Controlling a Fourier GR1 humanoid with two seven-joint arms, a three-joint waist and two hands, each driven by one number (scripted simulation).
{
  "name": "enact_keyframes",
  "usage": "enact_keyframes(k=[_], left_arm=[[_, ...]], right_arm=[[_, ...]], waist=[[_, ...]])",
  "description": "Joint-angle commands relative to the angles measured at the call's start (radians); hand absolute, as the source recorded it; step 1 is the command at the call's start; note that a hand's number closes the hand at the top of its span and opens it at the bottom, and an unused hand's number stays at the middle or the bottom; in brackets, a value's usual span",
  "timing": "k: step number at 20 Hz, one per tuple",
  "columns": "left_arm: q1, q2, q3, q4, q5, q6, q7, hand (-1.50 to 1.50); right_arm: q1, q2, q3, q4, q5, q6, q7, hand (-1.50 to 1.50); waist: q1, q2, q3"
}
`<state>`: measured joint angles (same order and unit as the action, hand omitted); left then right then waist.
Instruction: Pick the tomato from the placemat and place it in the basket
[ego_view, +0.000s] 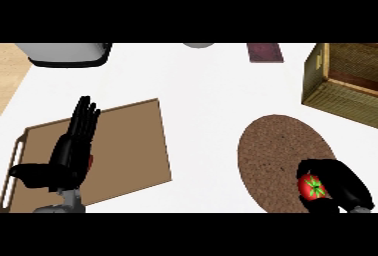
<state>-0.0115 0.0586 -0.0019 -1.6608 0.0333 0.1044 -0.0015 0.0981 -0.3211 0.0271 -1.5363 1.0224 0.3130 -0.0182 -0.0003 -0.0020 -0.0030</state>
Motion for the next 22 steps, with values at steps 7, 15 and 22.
enact_keyframes(k=[7,15,22], left_arm=[[-0.032,0.005,0.015,-0.058,-0.001,0.01,0.082,0.0],[-0.063,0.001,-0.012,-0.01,-0.022,-0.006,0.043,0.0],[0.02,-0.017,-0.036,-0.053,-0.025,-0.004,0.043,0.0]], right_arm=[[0.068,0.016,0.054,-0.094,0.07,-0.048,-0.032,1.5],[-0.421,0.313,0.03,0.273,0.223,-0.117,0.429,1.5],[-0.633,0.32,-0.057,0.399,0.118,-0.35,0.41,1.5]], waist=[[-0.004,0.001,0.003],[0.05,0.016,0.004],[0.022,0.005,0.004]])
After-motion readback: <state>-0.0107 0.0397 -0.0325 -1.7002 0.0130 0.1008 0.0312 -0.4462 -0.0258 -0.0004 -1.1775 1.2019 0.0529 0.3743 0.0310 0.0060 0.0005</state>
